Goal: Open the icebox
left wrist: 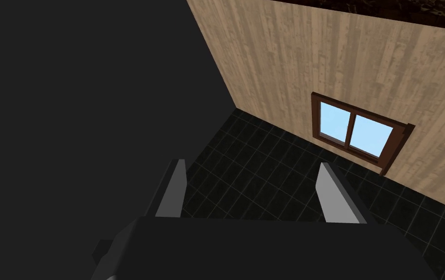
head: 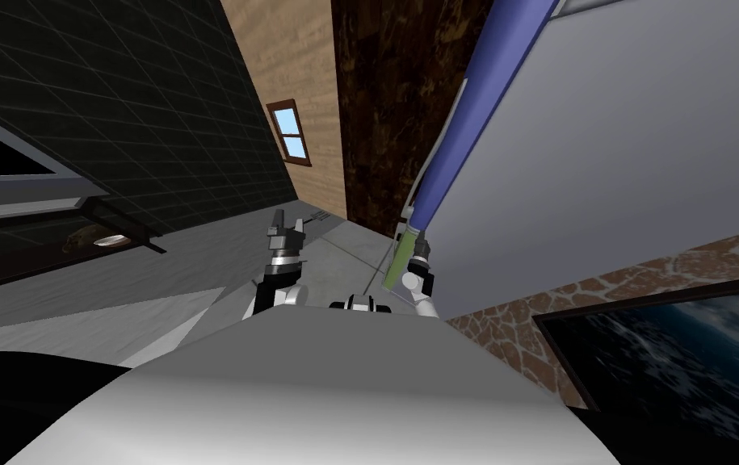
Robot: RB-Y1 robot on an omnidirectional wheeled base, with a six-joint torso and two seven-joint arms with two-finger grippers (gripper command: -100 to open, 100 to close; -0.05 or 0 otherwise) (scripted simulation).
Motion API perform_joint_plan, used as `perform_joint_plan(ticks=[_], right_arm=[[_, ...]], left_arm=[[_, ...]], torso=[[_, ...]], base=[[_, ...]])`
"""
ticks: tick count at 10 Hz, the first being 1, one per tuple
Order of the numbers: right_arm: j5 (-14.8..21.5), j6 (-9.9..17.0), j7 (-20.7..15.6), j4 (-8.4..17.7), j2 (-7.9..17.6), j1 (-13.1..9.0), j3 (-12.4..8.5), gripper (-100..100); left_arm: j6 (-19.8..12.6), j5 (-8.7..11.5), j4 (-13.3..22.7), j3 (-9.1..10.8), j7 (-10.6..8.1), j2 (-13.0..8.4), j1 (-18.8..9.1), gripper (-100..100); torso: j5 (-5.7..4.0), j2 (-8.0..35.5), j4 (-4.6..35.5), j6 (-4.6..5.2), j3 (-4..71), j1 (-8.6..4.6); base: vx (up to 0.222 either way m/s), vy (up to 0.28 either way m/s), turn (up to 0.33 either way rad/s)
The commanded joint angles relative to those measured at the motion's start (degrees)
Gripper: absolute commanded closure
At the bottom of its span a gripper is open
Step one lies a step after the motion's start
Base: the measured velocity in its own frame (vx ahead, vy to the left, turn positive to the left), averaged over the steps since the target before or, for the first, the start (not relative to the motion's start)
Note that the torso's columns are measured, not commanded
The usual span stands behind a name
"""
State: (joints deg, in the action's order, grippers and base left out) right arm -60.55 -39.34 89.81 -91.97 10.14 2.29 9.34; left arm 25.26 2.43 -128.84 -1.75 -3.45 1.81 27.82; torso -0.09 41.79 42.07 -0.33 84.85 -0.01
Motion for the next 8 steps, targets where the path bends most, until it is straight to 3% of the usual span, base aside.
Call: perform_joint_plan(ticks=[1, 8], right_arm=[[-3.0, -0.1, 4.4, 3.3, 0.1, -1.4, 0.7, -100], [-8.6, -0.5, 14.1, 8.4, 0.7, -3.9, 1.4, -100]], left_arm=[[0.0, 0.0, 0.0, 0.0, 0.0, 0.0, 0.0, 0], [0.0, 0.0, 0.0, 0.0, 0.0, 0.0, 0.0, 0]], torso=[[0.0, -0.1, 0.0, 0.04, 0.1, -0.04], [-0.34, -1.6, -0.6, -0.8, 0.9, -0.18]], base=[[0.021, 0.014, 0.05], [0.018, 0.026, 0.052]])
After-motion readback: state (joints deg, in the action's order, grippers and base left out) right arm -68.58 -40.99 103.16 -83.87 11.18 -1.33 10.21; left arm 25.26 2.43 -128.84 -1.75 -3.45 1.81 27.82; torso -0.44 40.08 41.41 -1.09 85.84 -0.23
